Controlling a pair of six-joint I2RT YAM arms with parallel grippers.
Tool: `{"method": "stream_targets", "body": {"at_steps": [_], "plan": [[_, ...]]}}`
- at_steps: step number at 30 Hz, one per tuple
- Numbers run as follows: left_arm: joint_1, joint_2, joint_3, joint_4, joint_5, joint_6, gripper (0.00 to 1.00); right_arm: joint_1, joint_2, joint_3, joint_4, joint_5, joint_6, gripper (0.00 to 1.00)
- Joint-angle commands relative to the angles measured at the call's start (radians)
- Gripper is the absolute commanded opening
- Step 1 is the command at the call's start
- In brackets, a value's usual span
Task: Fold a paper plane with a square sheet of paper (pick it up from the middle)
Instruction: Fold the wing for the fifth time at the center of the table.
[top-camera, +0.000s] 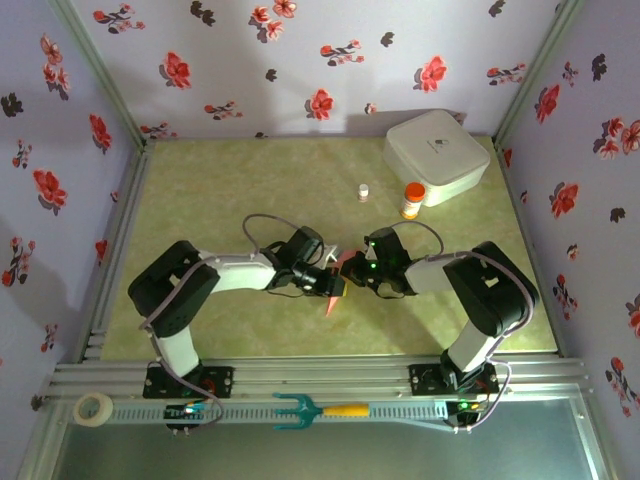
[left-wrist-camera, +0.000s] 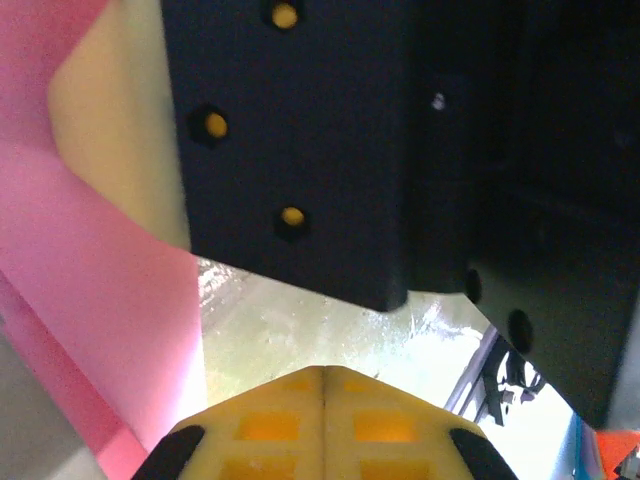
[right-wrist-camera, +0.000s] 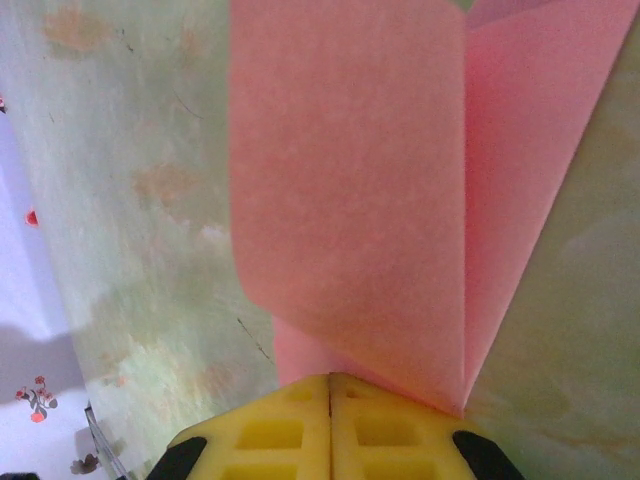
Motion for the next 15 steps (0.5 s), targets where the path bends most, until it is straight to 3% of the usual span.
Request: {"method": "stream_targets", "body": {"at_steps": [1,15], "plan": [[0.02,0.028,0.028,0.023,-0.015,0.027,0.04,-0.004,0.009,-0.011,-0.081,0.06,0.011,0.08],[0.034,0.086,-0.033,0.011,-0.079,0.014,0.01,-0.004,-0.009,-0.006,-0.08,0.053,0.012,0.09]]}}
